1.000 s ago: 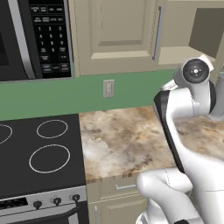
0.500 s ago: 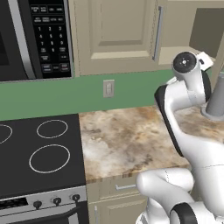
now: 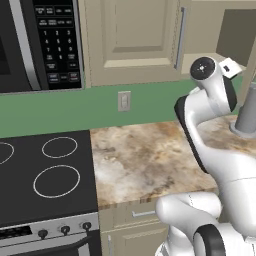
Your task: Open the cabinet, retrieve the rolling pin, and place it next to the meat on the cutting board to prepare for tenderizing.
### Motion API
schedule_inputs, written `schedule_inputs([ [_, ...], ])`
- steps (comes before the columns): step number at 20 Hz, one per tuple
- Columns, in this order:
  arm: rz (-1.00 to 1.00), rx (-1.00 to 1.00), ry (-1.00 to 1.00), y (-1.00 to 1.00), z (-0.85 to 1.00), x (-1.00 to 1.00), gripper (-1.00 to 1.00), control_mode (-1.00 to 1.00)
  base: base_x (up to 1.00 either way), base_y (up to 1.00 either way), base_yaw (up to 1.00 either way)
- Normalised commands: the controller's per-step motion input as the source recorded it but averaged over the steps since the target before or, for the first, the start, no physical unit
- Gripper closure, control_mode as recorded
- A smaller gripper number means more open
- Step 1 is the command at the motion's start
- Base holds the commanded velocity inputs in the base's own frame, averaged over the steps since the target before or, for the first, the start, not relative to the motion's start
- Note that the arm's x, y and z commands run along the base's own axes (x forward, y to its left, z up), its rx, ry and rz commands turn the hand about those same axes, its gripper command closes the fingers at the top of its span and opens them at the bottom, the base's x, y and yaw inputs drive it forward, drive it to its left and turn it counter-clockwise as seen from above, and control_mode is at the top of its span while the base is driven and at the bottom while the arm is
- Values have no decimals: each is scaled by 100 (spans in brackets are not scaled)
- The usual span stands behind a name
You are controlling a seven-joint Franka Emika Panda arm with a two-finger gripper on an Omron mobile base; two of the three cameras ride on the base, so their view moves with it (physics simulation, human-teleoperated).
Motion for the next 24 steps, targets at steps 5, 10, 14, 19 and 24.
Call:
schedule_inputs([
  [5,-4,0,1,-22,-1,0,-100,-100,0,0,0],
  [10,-2,0,5,-22,-5,1,-100,-100,0,0,0],
  [14,0,0,4,-21,-3,2,-100,-100,0,0,0],
  [19,-1,0,1,-55,0,0,-100,-100,0,0,0],
  [24,-6,0,0,-68,-4,-19,-100,-100,0,0,0],
])
